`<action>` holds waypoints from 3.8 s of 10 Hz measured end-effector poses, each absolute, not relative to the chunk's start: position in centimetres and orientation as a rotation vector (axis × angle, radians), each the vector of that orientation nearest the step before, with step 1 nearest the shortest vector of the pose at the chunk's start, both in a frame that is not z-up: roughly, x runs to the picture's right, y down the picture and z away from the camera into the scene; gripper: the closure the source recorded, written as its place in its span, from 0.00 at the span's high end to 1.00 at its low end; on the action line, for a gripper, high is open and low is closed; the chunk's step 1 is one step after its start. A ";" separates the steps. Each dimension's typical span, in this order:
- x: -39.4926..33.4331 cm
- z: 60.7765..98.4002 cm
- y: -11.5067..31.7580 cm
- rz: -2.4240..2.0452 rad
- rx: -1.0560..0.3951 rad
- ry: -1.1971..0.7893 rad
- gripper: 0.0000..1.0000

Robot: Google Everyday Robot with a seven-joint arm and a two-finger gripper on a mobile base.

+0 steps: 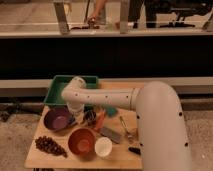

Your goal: Wipe purple bowl with towel

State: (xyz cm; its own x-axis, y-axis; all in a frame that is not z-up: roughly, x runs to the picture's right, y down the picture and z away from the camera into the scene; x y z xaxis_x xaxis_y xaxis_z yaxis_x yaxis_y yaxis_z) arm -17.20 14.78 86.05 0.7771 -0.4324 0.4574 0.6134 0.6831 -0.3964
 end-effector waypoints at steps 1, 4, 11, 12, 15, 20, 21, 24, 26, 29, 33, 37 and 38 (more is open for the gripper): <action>-17.2 86.2 14.9 -0.599 -0.566 -0.344 0.66; -17.2 86.6 15.3 -0.597 -0.573 -0.347 0.65; -17.0 87.4 15.8 -0.589 -0.581 -0.350 0.15; -17.0 87.5 15.9 -0.590 -0.584 -0.351 0.10; -16.9 87.1 15.7 -0.590 -0.580 -0.352 0.04; -16.3 83.2 12.0 -0.598 -0.507 -0.324 0.03; -16.3 82.7 11.4 -0.603 -0.494 -0.314 0.03; -15.4 81.2 9.6 -0.610 -0.459 -0.272 0.03; -14.6 80.0 8.1 -0.601 -0.435 -0.240 0.03; -14.2 78.4 6.6 -0.582 -0.377 -0.253 0.03; -17.9 75.8 5.0 -0.619 -0.292 -0.342 0.03; -21.5 72.7 3.3 -0.682 -0.243 -0.396 0.03; -22.2 72.3 3.4 -0.690 -0.241 -0.413 0.03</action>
State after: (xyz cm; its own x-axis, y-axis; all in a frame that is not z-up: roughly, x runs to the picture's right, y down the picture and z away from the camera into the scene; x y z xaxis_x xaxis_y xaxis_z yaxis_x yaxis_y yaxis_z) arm -22.16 3.38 72.31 0.6954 -0.5645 0.4447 0.6584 0.7484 -0.0796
